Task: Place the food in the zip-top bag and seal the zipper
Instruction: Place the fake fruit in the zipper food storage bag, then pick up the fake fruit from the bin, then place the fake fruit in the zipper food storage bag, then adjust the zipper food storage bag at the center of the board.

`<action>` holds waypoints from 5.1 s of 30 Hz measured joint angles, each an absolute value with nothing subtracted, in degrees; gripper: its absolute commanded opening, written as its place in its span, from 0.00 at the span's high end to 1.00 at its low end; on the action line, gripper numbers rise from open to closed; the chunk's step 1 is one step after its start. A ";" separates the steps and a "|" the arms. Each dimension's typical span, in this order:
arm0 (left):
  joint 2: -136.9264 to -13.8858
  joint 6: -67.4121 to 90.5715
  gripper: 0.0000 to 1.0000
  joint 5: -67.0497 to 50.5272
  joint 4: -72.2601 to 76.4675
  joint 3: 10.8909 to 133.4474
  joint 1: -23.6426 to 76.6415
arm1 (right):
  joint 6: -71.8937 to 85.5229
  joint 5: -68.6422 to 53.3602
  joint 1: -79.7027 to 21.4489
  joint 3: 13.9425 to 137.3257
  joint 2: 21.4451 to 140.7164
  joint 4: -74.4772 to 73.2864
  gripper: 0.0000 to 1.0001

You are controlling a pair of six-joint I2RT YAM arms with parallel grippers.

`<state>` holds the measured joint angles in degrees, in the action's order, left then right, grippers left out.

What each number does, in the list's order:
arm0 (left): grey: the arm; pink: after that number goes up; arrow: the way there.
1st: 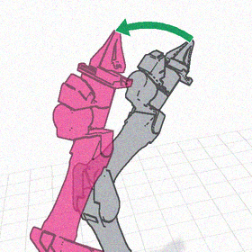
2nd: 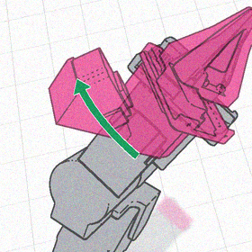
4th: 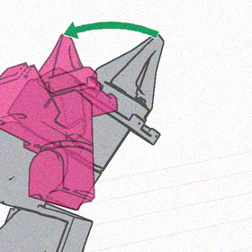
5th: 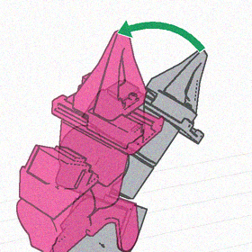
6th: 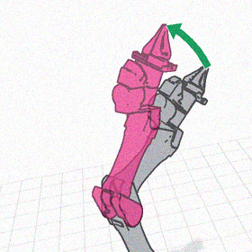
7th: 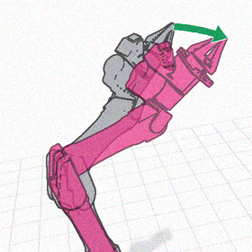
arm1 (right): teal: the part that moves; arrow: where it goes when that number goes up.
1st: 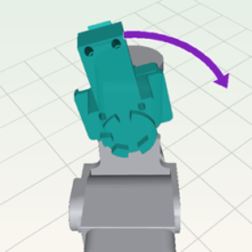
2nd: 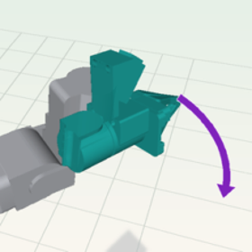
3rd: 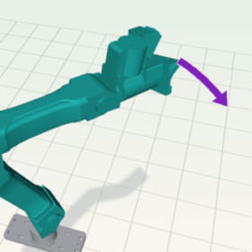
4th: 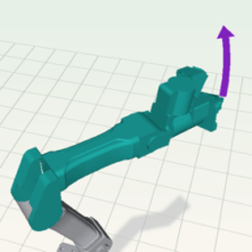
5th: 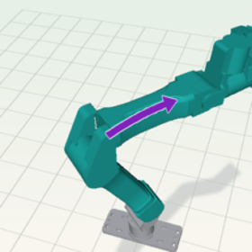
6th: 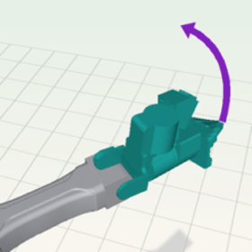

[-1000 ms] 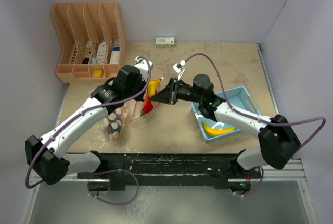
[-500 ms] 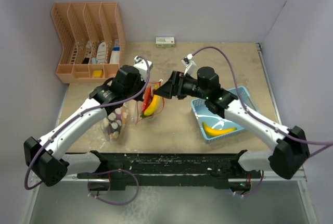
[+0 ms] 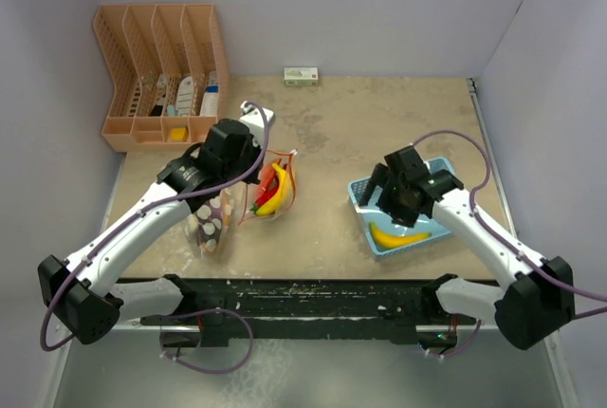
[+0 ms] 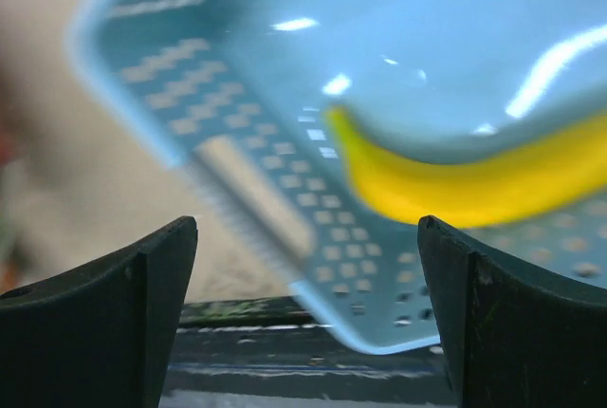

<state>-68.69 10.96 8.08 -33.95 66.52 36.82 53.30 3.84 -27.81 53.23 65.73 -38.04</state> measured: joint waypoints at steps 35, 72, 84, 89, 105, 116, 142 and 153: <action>-64.86 11.35 1.00 8.60 -33.71 64.47 36.82 | 48.71 8.19 -13.47 47.00 78.85 -36.62 0.93; -68.36 11.44 1.00 8.12 -33.98 64.95 36.82 | 36.99 5.87 -52.34 58.54 60.29 -4.93 1.00; -68.90 11.49 1.00 7.42 -34.52 66.76 36.82 | 37.10 36.14 -63.96 53.82 72.36 10.48 1.00; -68.90 11.51 1.00 7.40 -35.03 67.07 36.82 | 36.58 45.06 -67.00 53.93 75.79 15.62 1.00; -68.95 11.51 1.00 7.18 -35.90 67.07 36.80 | 40.84 56.99 -77.10 64.38 87.48 3.51 0.36; -69.80 11.53 1.00 6.76 -35.22 67.07 36.80 | 42.81 50.96 -77.17 63.22 75.46 -0.56 0.31; -69.49 14.02 1.00 4.95 -35.27 67.07 36.80 | 48.66 22.83 -57.54 56.36 79.44 -1.02 1.00; -57.28 17.32 0.81 -11.51 -30.65 60.55 36.84 | 25.91 7.68 -52.51 64.88 74.04 0.27 1.00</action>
